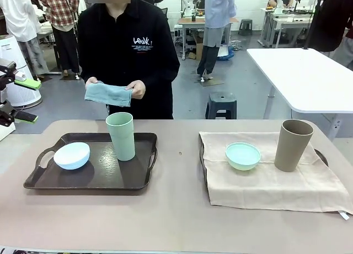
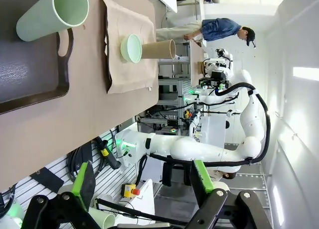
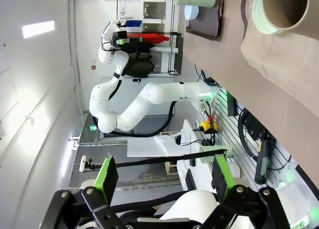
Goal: Set up a tray with a mat and arrange the tableware.
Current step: Pick up the Picnic Bowl and Reusable plastic cup from the Handle tray in front of the human's position and hold them in the air.
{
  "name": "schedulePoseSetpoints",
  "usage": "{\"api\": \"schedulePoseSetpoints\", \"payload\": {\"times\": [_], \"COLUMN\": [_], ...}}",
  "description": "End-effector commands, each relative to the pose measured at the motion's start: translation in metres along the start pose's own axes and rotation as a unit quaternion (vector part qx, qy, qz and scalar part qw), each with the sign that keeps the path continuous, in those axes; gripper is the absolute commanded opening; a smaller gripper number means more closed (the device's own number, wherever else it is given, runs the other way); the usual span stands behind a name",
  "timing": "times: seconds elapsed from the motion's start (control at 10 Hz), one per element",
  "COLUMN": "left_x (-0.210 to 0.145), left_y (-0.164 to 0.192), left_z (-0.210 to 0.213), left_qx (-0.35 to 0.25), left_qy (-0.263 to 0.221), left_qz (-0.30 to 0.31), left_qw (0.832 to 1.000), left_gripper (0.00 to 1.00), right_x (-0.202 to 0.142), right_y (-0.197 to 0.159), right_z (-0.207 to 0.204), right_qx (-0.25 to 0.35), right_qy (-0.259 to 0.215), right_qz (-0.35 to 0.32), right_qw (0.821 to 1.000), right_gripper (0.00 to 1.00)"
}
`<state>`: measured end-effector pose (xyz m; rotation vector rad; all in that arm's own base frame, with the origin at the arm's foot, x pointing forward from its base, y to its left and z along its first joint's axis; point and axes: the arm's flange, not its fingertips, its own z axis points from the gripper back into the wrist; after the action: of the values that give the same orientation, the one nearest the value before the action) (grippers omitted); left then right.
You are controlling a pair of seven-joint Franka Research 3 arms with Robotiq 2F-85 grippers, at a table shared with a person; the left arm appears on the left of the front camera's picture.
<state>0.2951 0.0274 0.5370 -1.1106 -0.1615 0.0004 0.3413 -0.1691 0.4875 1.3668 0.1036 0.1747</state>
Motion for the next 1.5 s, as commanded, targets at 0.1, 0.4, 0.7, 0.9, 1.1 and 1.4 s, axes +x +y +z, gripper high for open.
{"api": "schedulePoseSetpoints", "payload": {"times": [0.1, 0.4, 0.7, 0.9, 1.1, 1.4], "left_x": [-0.001, -0.001, -0.001, -0.001, -0.001, 0.004], "left_y": [0.0, 0.0, 0.0, 0.0, 0.0, -0.026], "left_z": [-0.003, -0.003, -0.003, -0.003, -0.003, 0.0], "left_qx": [-0.008, -0.008, -0.008, -0.008, -0.008, 0.106], "left_qy": [0.001, 0.001, 0.001, 0.001, 0.001, -0.047], "left_qz": [-0.003, -0.003, -0.003, -0.003, -0.003, -0.043], "left_qw": [1.0, 1.0, 1.0, 1.0, 1.0, 0.992], "left_gripper": [1.0, 1.0, 1.0, 1.0, 1.0, 1.0], "right_x": [0.001, 0.001, 0.001, 0.001, 0.001, 0.034], "right_y": [0.002, 0.002, 0.002, 0.002, 0.002, 0.064], "right_z": [-0.001, -0.001, -0.001, -0.001, -0.001, -0.036], "right_qx": [0.01, 0.01, 0.01, 0.01, 0.01, -0.139], "right_qy": [-0.003, -0.003, -0.003, -0.003, -0.003, -0.011], "right_qz": [0.006, 0.006, 0.006, 0.006, 0.006, 0.156], "right_qw": [1.0, 1.0, 1.0, 1.0, 1.0, 0.978], "right_gripper": [1.0, 1.0, 1.0, 1.0, 1.0, 1.0]}}
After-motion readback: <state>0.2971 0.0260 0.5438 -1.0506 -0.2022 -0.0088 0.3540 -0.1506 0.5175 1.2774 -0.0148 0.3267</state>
